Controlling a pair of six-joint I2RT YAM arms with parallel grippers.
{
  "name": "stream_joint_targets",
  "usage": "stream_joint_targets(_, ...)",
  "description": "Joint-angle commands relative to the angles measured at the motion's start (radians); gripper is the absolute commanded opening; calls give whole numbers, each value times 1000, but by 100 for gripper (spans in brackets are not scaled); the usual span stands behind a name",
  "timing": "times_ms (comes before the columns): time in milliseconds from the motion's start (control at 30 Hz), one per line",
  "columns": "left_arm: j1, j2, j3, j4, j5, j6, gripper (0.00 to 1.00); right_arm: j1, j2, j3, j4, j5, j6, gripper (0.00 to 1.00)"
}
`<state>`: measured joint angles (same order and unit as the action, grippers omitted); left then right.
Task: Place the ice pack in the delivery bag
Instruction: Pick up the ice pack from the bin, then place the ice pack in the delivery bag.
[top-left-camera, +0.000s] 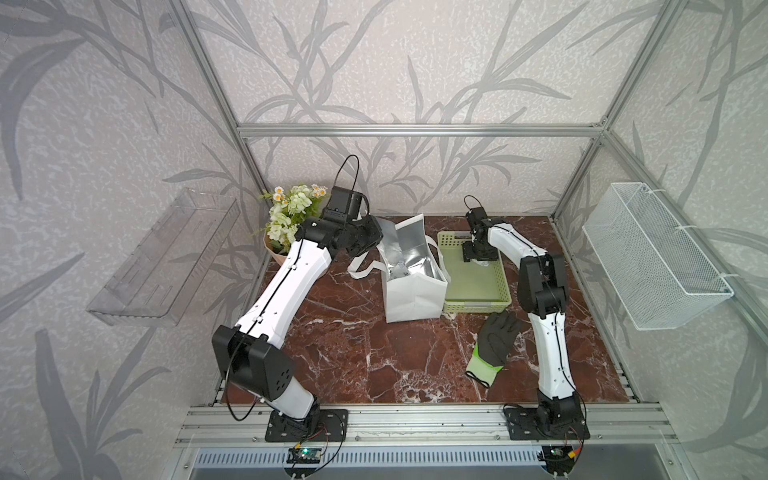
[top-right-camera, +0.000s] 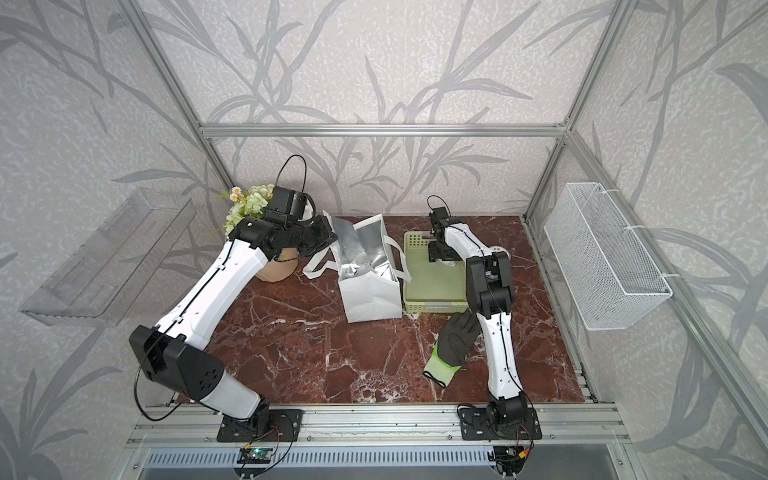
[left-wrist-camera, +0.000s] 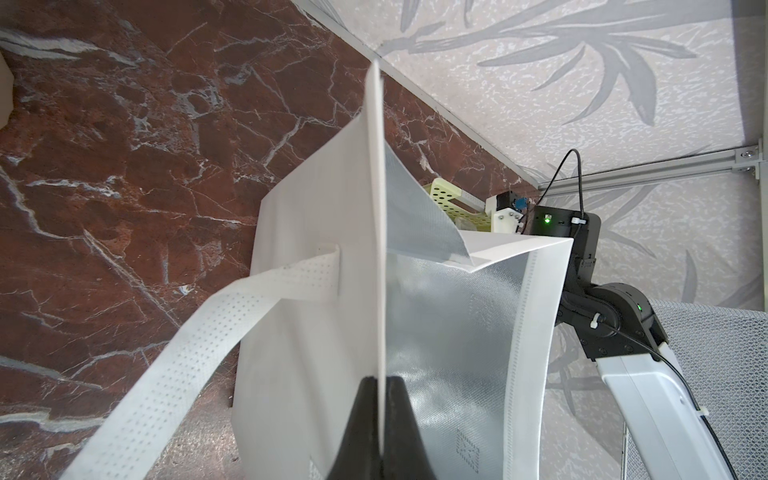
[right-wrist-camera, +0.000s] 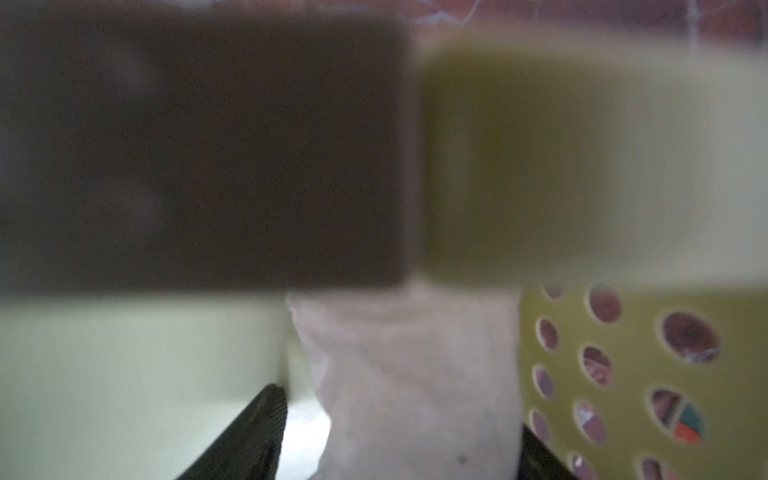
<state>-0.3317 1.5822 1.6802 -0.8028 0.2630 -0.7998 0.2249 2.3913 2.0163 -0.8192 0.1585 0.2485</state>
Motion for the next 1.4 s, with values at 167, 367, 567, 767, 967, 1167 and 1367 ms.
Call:
stream_joint_targets(167,3,-46,-4,-3,-11,22,0,-4,-111,-76,39,-58,5,51)
stream_joint_targets(367,3,-33,25,-29,16,45,0,24,-372,-234,79,-110,-16,47)
stream_joint_targets(567,3,-23,41,-47,25,61,0,126,-652,-304,88,-165,-29,47)
stream_joint_targets(767,5,-12,53,-45,38,63,0,303,-753,-204,85,-164,-53,47)
stream_joint_targets(967,5,-5,59,-43,42,72,0,446,-653,-52,42,-154,-75,47)
stream_joint_targets(1167,5,3,61,-38,46,79,0,502,-525,37,-13,-183,-69,51)
stream_joint_targets(1367,6,7,70,-42,44,89,0,510,-462,155,-117,-180,-78,84)
